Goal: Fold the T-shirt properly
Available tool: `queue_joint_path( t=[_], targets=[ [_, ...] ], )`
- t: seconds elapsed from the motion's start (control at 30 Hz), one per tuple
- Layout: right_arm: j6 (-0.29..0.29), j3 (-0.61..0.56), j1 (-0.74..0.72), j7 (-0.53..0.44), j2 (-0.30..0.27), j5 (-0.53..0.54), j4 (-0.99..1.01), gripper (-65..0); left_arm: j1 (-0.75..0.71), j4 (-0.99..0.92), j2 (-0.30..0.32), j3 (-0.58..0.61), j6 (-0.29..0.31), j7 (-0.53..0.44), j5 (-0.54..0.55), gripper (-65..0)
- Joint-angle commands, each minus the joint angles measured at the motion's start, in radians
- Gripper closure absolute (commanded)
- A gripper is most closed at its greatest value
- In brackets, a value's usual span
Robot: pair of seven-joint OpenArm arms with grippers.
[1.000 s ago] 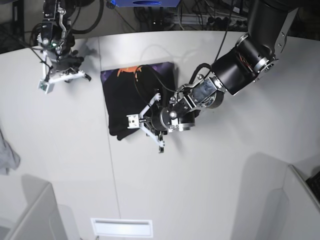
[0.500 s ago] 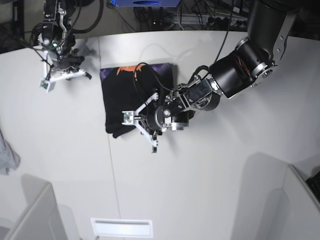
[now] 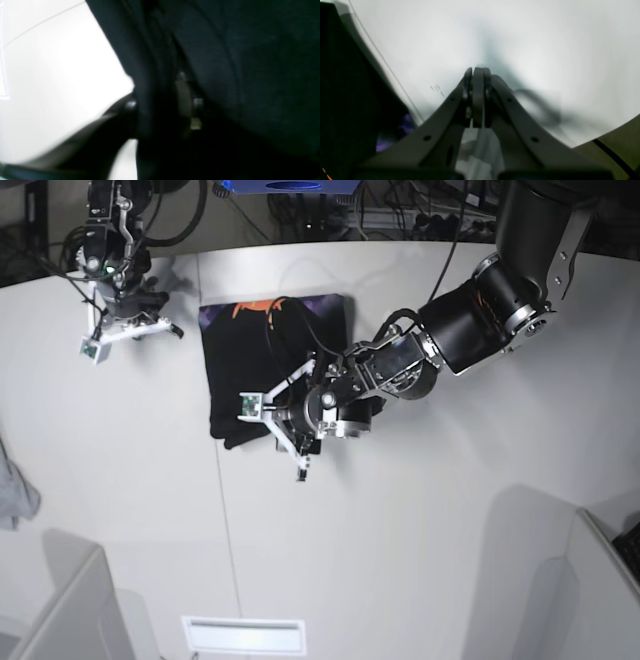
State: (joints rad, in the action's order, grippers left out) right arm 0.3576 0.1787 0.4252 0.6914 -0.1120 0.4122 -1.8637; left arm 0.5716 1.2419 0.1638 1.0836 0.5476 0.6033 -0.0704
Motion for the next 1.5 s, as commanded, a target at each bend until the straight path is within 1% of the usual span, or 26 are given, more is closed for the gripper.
queue_joint_path(
  t=[0.0,0.03,0.13,0.23,0.3,0.4,0.57,0.67,0.8,0.83,0.9,0.93,1.03,1.07,1.17,1.23,1.3,1.33,1.4,1.47],
  targets=[
    [-0.007,0.002,-0.004,-0.017,-0.005,-0.003,-0.017,0.0,0.021,0.009,0.0,-0.003,0.013,0.017,0.005,-32.9],
    [-0.007,0.002,-0.004,-0.017,-0.005,-0.003,-0.017,0.0,0.023,0.009,0.0,-0.004,0.013,0.017,0.005,-37.2],
    [-0.007,0.0,-0.001,-0.017,-0.005,-0.003,-0.017,0.0,0.046,0.011,0.0,-0.004,0.013,0.017,0.008,-44.6],
    [-0.007,0.0,-0.001,-0.017,-0.005,-0.003,-0.017,0.0,0.061,0.012,-0.004,-0.006,0.013,0.017,0.008,-47.7],
    [-0.007,0.0,-0.001,-0.017,-0.005,-0.003,-0.017,0.0,0.075,0.032,-0.004,-0.02,0.012,0.017,0.013,-47.7],
    [-0.007,0.0,-0.001,-0.017,-0.004,0.0,-0.02,0.0,0.064,0.075,-0.007,-0.082,0.012,0.017,0.01,-47.7],
    [-0.007,-0.04,-0.001,-0.019,-0.008,-0.003,-0.02,0.0,0.064,0.143,-0.008,-0.155,0.012,0.017,0.008,-47.6],
    [-0.007,-0.057,-0.002,-0.02,-0.007,-0.005,-0.02,0.0,0.051,0.209,-0.008,-0.217,0.01,0.02,0.014,-47.4],
    [-0.007,-0.057,-0.002,-0.02,-0.012,-0.005,-0.023,0.0,-0.057,0.342,-0.007,-0.4,0.009,0.02,0.005,-46.4],
    [-0.007,-0.057,-0.002,-0.02,-0.013,-0.005,-0.023,0.0,-0.092,0.382,-0.004,-0.445,0.009,0.02,0.005,-43.9],
    [-0.007,-0.057,-0.002,-0.022,-0.015,-0.005,-0.023,0.0,-0.152,0.45,0.003,-0.504,0.009,0.019,0.004,-34.4],
    [-0.01,-0.057,-0.002,-0.022,-0.018,-0.005,-0.024,0.0,-0.175,0.477,0.009,-0.529,0.009,0.017,0.004,-28.6],
    [-0.056,-0.057,0.001,-0.023,-0.035,-0.005,-0.024,0.0,-0.267,0.571,0.07,-0.59,0.009,0.016,0.004,-6.4],
    [-0.07,-0.057,0.002,-0.031,-0.036,-0.005,-0.024,0.0,-0.296,0.595,0.082,-0.606,0.009,0.014,0.004,0.0],
    [-0.121,-0.055,0.036,-0.105,-0.039,-0.006,-0.024,0.0,-0.391,0.651,0.133,-0.678,0.009,0.013,0.004,0.0],
    [-0.148,-0.055,0.065,-0.171,-0.042,-0.008,-0.024,0.0,-0.448,0.671,0.147,-0.73,0.009,0.011,0.005,0.0],
    [-0.174,-0.057,0.094,-0.227,-0.061,-0.008,-0.024,0.0,-0.513,0.689,0.161,-0.794,0.009,0.0,0.005,0.0],
    [-0.182,-0.057,0.106,-0.246,-0.062,-0.016,-0.024,0.0,-0.542,0.694,0.165,-0.82,0.009,-0.027,0.01,0.0],
    [-0.185,-0.057,0.131,-0.284,-0.064,-0.055,-0.034,0.0,-0.628,0.695,0.184,-0.886,0.009,-0.124,0.01,0.0],
    [-0.199,-0.057,0.163,-0.313,-0.064,-0.115,-0.057,0.0,-0.737,0.692,0.193,-0.952,0.009,-0.268,0.005,0.0]
  ],
)
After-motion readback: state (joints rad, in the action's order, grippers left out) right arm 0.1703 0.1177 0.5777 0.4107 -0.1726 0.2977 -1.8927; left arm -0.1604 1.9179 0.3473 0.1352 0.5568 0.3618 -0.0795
